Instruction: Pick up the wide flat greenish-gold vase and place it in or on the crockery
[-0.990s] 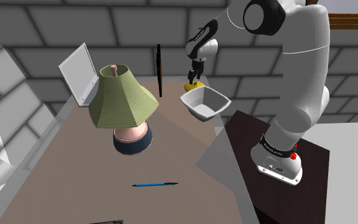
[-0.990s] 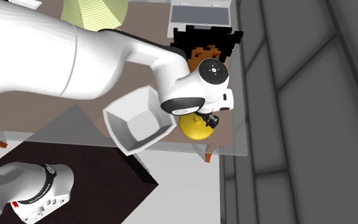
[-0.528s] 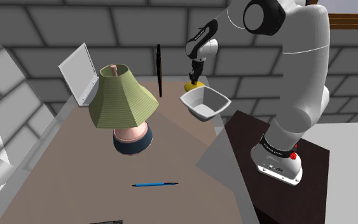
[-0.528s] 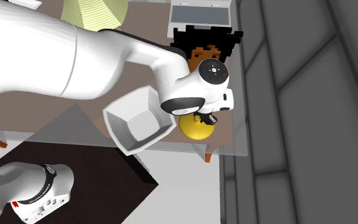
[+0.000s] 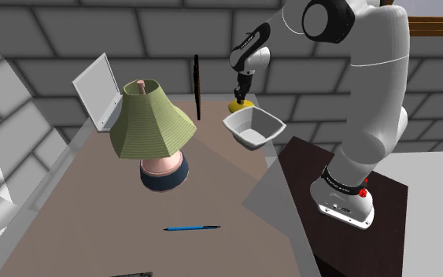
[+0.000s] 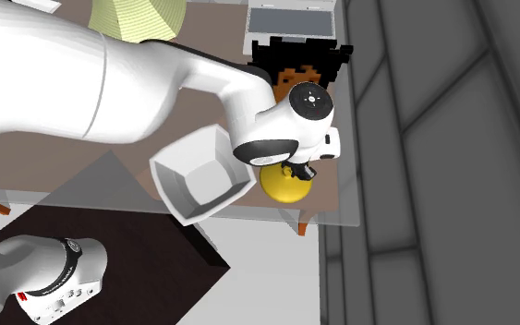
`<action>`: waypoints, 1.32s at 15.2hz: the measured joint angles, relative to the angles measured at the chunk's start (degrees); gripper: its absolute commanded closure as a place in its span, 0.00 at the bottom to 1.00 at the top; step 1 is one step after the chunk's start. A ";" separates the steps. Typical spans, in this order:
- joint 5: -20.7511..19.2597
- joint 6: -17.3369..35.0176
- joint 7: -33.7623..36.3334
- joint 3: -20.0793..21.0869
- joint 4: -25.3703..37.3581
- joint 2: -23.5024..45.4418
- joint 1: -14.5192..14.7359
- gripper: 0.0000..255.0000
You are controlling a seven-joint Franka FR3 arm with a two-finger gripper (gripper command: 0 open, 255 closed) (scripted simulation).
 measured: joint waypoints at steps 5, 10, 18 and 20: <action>-1.09 -2.64 0.90 -0.59 0.40 -2.35 0.47 1.00; -2.19 -5.63 1.79 -1.13 1.26 -4.60 0.85 1.00; -3.85 -10.82 3.01 -1.86 3.18 -8.04 1.24 1.00; -4.28 -12.17 3.35 -2.00 3.67 -8.95 1.36 1.00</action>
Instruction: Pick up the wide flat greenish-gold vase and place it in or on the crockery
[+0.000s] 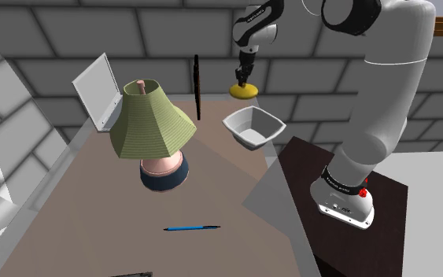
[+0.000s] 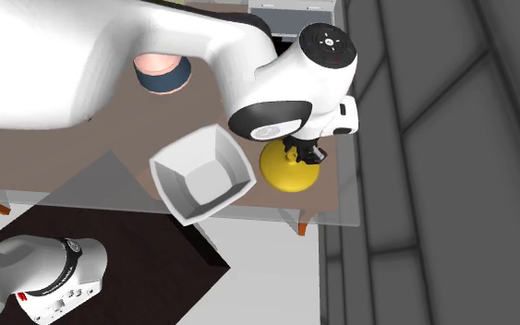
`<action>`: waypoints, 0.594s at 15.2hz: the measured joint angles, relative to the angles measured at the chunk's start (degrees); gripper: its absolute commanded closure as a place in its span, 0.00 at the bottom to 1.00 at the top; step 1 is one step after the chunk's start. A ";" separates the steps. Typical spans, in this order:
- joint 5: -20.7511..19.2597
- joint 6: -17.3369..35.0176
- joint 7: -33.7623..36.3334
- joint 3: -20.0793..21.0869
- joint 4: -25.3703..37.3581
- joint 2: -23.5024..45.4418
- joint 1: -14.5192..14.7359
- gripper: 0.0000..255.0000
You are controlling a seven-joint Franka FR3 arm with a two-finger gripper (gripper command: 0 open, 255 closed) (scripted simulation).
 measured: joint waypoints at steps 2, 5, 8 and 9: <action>-0.29 -1.26 0.21 -0.11 0.75 -0.54 0.02 1.00; -0.86 -3.14 0.76 -0.25 1.47 -1.78 0.23 1.00; -1.25 -5.25 1.10 -0.37 2.91 -2.50 0.27 1.00; -1.41 -5.94 1.19 -0.43 3.27 -2.85 0.28 1.00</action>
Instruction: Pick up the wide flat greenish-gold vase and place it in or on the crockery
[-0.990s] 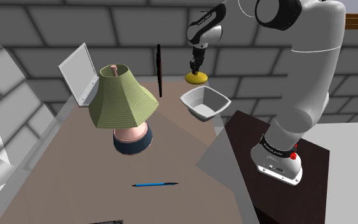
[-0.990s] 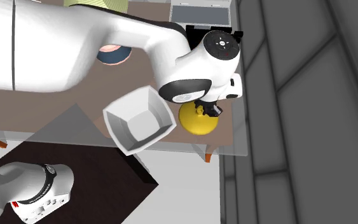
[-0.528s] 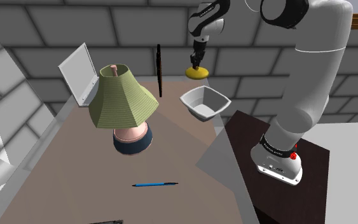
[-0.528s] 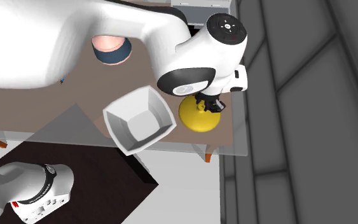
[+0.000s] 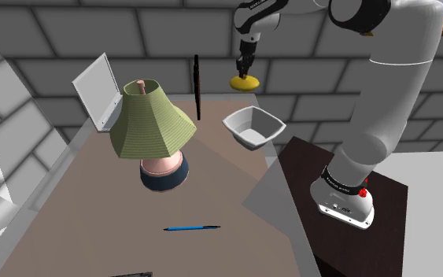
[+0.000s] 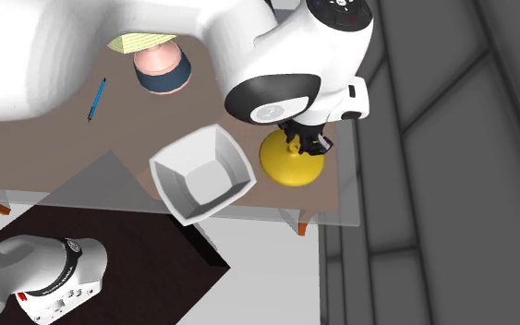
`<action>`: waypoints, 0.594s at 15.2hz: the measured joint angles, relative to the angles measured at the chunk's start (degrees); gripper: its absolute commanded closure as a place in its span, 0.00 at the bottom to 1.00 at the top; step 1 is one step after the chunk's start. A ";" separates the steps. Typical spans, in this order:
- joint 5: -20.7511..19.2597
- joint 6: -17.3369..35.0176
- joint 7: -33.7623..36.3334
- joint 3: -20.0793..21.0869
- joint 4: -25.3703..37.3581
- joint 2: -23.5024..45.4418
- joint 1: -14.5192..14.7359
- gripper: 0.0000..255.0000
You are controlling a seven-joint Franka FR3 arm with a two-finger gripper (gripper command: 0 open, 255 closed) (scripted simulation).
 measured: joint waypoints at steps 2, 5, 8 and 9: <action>-0.22 -1.35 0.10 -0.10 0.94 -0.43 -0.04 1.00; -1.93 -0.82 2.17 0.12 -4.34 -5.55 1.35 1.00; -4.15 0.29 5.11 0.79 -11.69 -12.23 2.82 1.00; -4.80 0.34 5.94 1.02 -13.67 -14.29 3.11 1.00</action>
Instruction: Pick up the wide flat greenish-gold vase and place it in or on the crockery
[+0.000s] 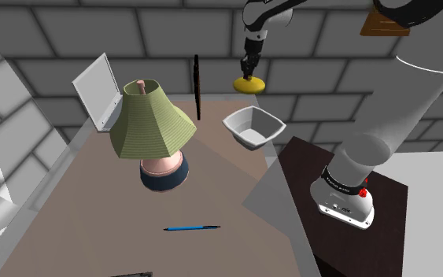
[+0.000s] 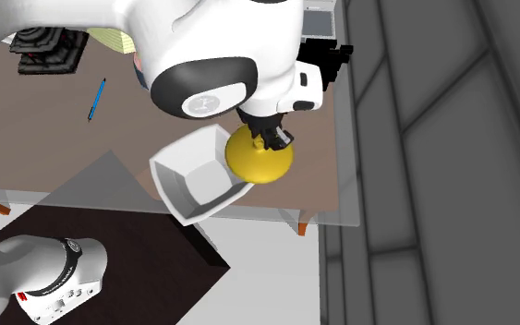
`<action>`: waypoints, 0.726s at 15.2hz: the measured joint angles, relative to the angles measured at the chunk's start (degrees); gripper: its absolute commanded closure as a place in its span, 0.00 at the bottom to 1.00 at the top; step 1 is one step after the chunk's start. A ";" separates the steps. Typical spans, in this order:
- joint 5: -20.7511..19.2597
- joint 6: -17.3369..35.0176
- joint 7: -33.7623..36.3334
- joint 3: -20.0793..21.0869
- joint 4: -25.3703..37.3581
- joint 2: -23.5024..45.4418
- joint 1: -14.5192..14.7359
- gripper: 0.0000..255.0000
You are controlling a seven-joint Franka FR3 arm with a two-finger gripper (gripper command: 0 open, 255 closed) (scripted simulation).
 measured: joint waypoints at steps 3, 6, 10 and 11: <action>-1.87 -0.16 3.37 1.36 -5.77 -6.27 1.03 1.00; -3.40 -0.55 6.51 3.00 -11.71 -12.86 1.61 1.00; -4.45 -2.30 10.51 5.59 -18.07 -21.13 2.22 1.00; -4.51 -2.95 11.52 6.32 -19.35 -23.08 2.41 1.00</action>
